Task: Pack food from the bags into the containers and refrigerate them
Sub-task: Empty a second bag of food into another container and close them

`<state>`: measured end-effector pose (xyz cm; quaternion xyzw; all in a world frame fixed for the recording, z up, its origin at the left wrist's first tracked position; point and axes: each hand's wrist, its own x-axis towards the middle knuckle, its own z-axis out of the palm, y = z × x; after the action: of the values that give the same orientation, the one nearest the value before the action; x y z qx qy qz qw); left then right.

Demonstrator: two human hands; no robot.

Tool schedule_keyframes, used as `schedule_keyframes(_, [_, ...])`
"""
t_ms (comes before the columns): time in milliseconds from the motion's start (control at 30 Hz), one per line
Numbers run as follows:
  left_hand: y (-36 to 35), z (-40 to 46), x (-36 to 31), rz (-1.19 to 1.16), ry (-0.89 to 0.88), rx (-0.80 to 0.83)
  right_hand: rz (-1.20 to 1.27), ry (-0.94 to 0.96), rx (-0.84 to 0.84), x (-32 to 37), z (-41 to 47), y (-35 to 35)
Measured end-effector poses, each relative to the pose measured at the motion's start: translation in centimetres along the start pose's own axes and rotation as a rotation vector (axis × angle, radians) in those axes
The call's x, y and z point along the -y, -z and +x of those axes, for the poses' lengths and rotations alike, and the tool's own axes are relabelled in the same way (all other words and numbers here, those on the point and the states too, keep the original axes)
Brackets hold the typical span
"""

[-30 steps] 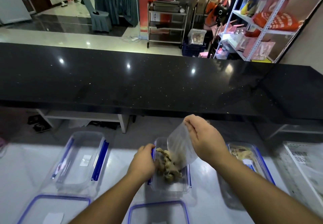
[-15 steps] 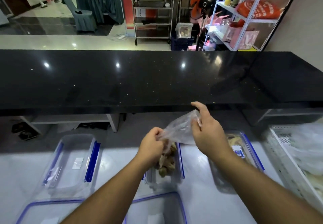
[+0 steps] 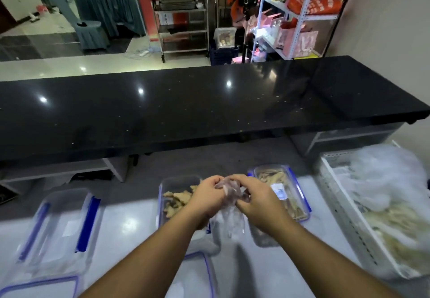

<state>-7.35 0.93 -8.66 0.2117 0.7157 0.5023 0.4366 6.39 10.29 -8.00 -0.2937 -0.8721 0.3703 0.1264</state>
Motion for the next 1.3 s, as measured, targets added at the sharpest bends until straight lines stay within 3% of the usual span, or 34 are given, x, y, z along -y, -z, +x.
schedule_keyframes(200, [-9.4,1.1,-2.1,0.088,-0.011,0.129,-0.06,-0.143,-0.163,-6.7,-2.7,6.8])
schedule_keyframes(367, [-15.9,2.3,-3.6,0.298,-0.116,0.014,-0.165,-0.315,-0.407,-13.5,-4.4,13.9])
schedule_keyframes(533, [-20.1,2.6,-3.4,0.452,-0.162,0.045,-0.32,-0.326,-0.656,-18.0,-4.5,18.9])
schedule_keyframes(600, [-21.1,2.5,-2.9,0.494,-0.151,0.045,-0.4,-0.354,-0.611,-19.5,-4.2,19.5])
schedule_keyframes(733, [-21.6,1.9,-2.0,0.524,-0.132,0.041,-0.563,-0.545,-0.135,-22.4,-4.3,17.7])
schedule_keyframes(833, [-21.2,1.5,-1.6,0.532,-0.114,0.0,-0.535,-0.641,0.107,-23.9,-4.6,16.2])
schedule_keyframes(900, [-20.8,1.3,-1.1,0.552,-0.102,-0.026,-0.453,-0.715,0.18,-24.1,-4.6,15.9])
schedule_keyframes(967, [-20.4,1.1,-0.8,0.556,-0.086,-0.046,-0.392,-0.727,0.128,-23.8,-4.6,16.3])
schedule_keyframes(1133, [-19.7,0.7,-1.0,0.563,-0.089,-0.095,-0.38,-0.713,-0.25,-22.2,-4.5,17.9])
schedule_keyframes(1300, [-18.7,0.6,-1.3,0.584,-0.12,-0.117,-0.463,-0.562,-0.405,-19.4,-5.3,17.7])
